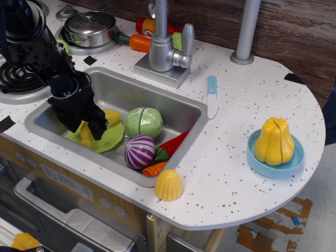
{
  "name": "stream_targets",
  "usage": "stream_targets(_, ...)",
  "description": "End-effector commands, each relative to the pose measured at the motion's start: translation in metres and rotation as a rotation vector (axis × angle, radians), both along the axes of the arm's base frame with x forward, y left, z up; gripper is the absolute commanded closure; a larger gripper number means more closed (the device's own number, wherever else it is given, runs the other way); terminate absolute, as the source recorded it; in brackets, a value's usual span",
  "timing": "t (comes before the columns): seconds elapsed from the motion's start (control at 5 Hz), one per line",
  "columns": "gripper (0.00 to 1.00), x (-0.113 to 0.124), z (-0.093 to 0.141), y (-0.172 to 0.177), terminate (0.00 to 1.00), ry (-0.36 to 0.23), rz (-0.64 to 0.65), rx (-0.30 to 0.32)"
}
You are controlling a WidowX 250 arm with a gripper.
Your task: Put banana on plate
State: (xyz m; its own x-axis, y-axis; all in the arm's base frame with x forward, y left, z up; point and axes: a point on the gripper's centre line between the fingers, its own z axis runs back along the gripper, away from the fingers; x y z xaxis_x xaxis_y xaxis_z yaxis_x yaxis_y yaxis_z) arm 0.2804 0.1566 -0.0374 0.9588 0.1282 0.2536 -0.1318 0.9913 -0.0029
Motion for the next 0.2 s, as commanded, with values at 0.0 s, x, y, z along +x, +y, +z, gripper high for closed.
stream_targets(0.0, 0.00, 0.0039, 0.0077, 0.0065, 1.00, -0.024, -0.012, 0.021)
